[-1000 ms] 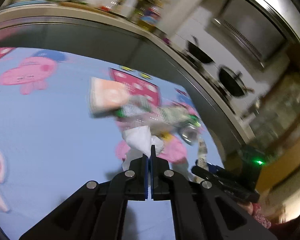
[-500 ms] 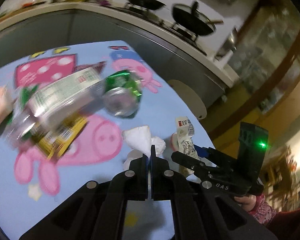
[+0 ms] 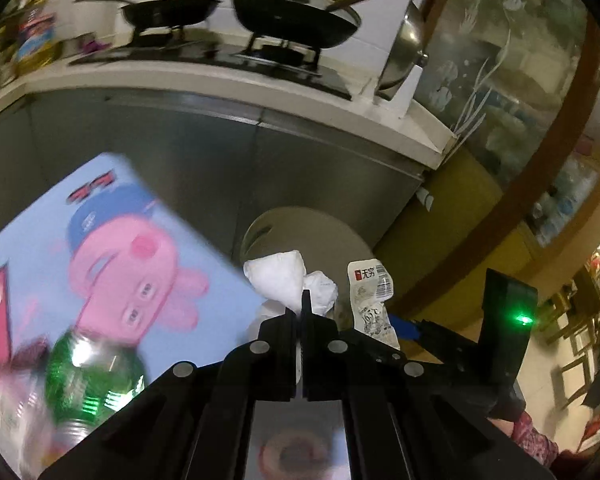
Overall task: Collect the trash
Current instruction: 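Carry the tissue and pouch to the beige bin and open both tools, then move the left tool to the clear plastic bottle while the right tool reaches the yellow wrapper, then grasp the clear plastic bottle with the left tool while the right tool grasps the green-and-white packet, then carry the bottle and packet to the beige bin and open both tools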
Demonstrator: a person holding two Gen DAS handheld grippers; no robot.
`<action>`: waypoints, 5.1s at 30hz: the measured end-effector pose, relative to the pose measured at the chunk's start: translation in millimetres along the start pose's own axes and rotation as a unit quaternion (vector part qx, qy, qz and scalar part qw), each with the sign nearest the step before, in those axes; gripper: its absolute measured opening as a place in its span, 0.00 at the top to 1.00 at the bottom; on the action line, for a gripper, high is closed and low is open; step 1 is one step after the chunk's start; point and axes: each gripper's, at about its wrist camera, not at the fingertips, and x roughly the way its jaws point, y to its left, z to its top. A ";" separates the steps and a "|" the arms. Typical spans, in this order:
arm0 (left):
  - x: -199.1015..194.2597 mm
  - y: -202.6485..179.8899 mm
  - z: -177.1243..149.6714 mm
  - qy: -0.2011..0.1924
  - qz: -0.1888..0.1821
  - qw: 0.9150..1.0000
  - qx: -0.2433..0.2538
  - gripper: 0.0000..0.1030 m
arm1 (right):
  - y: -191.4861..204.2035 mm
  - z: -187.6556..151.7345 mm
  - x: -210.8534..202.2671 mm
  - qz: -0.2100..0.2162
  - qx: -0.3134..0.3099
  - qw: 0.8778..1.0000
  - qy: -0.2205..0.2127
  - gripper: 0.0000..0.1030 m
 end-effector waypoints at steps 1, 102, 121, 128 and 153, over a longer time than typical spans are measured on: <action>10.7 -4.6 8.4 -0.001 0.000 1.000 0.003 0.98 | -7.7 6.0 2.1 -0.004 0.004 1.000 -0.002 0.39; -311.4 167.6 -310.5 -0.036 0.325 0.933 -0.153 0.19 | 316.6 -113.5 69.8 0.236 -0.146 0.940 0.197 0.51; -243.5 152.7 -264.9 0.028 0.292 0.956 0.012 0.17 | 404.3 -110.5 196.2 0.199 -0.148 0.918 0.309 0.90; -224.0 153.0 -264.9 0.047 0.293 0.955 0.020 0.17 | 378.4 -91.9 152.2 0.198 -0.146 0.937 0.247 0.92; -189.5 125.0 -168.3 0.003 0.199 0.979 -0.052 0.43 | 159.7 -48.2 24.2 0.099 -0.057 0.992 0.061 0.92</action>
